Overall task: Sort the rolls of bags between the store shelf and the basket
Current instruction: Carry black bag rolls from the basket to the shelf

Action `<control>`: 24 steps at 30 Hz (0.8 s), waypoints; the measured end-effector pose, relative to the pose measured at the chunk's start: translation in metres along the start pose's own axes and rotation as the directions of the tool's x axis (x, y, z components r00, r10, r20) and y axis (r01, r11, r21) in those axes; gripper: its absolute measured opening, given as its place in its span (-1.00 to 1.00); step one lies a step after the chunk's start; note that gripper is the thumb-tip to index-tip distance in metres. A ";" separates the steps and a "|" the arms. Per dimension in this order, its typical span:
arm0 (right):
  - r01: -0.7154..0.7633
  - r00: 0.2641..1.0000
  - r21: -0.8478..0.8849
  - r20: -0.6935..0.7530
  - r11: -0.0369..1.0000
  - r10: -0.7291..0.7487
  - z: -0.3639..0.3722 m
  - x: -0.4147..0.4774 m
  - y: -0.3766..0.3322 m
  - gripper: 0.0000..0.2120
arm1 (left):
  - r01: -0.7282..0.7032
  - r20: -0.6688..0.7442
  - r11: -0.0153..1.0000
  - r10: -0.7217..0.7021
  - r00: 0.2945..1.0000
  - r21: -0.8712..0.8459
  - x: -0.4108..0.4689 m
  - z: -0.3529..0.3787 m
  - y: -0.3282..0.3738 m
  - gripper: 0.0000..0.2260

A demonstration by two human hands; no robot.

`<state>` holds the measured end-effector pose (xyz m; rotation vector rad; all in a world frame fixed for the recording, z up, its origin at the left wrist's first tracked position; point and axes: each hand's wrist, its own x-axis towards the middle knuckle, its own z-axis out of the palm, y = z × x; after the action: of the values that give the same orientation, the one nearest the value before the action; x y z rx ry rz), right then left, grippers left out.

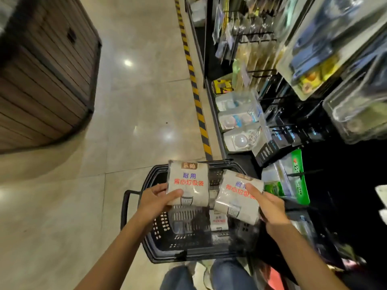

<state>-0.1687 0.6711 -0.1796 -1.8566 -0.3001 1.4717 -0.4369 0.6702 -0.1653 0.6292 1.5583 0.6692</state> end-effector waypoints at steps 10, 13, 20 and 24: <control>0.138 0.985 0.249 -0.134 0.959 -0.107 -0.014 -0.151 0.037 -0.82 | -0.154 0.225 0.982 0.126 0.966 0.112 -0.088 -0.042 0.037 -0.80; 0.195 0.971 0.336 -0.200 0.921 -0.132 -0.022 -0.189 0.056 -0.83 | -0.211 0.326 0.961 0.145 0.934 0.177 -0.103 -0.044 0.037 -0.78; 0.322 0.903 0.448 -0.411 0.834 -0.127 -0.058 -0.269 0.097 -0.76 | -0.296 0.569 0.919 0.102 0.816 0.260 -0.139 -0.005 0.027 -0.81; 0.405 0.861 0.507 -0.491 0.761 -0.131 -0.086 -0.311 0.123 -0.91 | -0.355 0.699 0.881 0.041 0.714 0.311 -0.168 0.031 0.015 -0.84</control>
<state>-0.2190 0.3668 -0.0241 -1.4703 0.1058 0.7823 -0.3914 0.5594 -0.0427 1.2431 0.9290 0.1853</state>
